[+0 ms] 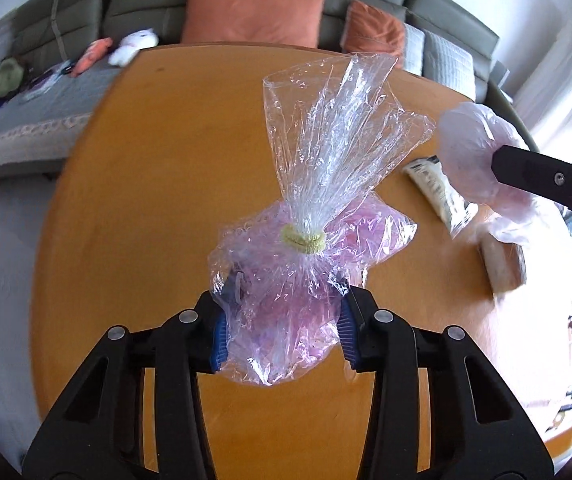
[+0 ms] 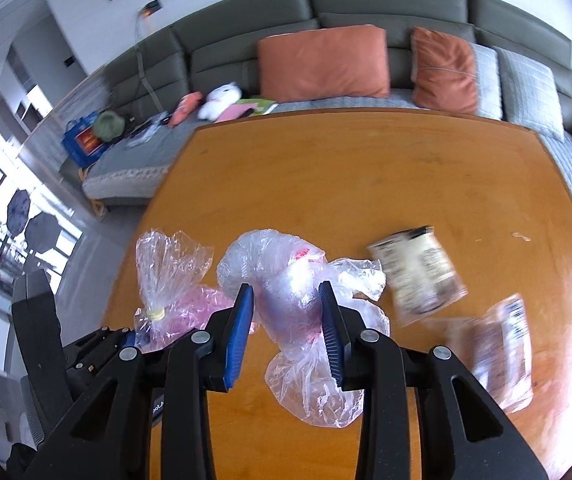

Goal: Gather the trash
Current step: 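Grasp the bag of pink shreds with the left tool, then carry both plastic bags to the bin and release both, then move both open tools back over the table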

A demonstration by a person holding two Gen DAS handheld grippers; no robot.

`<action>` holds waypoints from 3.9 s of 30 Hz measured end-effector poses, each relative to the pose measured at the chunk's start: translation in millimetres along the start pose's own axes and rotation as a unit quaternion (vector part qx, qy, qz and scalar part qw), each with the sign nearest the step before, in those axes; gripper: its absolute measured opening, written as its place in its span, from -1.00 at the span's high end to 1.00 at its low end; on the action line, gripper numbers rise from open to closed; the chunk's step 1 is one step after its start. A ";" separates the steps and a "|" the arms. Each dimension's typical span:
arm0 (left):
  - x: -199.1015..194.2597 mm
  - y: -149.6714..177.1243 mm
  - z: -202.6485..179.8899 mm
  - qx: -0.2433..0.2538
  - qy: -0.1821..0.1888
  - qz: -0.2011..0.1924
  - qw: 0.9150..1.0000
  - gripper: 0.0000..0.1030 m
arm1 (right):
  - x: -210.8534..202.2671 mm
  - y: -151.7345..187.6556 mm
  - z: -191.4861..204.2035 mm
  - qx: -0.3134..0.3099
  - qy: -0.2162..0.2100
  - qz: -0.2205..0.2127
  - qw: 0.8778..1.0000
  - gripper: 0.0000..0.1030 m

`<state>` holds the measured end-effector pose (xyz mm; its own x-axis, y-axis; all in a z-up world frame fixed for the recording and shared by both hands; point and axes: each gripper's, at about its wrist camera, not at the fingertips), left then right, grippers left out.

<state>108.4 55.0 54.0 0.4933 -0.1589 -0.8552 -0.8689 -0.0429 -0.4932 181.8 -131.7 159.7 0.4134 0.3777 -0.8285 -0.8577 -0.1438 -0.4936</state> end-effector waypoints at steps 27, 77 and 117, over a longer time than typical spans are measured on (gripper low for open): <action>-144.6 178.0 260.5 -0.258 -0.143 -0.038 0.955 0.17 | 53.3 84.8 328.7 -0.231 -0.143 0.091 0.958 0.32; -141.3 145.6 264.0 -0.243 -0.165 -0.035 0.955 -0.88 | 72.6 60.3 313.2 -0.168 -0.153 0.100 0.969 -0.23; -5.6 -14.2 -93.7 0.019 -0.049 0.019 0.998 -0.88 | 5.4 51.6 -154.6 0.045 0.101 0.048 0.993 -0.65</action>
<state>114.1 -35.9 80.7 0.4629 -0.0616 -0.8843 -0.8860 -0.0002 -0.4637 187.0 -278.4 88.9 0.3738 0.1746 -0.9109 -0.9161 -0.0840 -0.3920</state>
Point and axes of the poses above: each gripper's, at about its wrist camera, not at the fingertips, and x roughly the way its jaws point, z to its left, y to its underside, and after that the axes turned 1 degree about x, right-handed
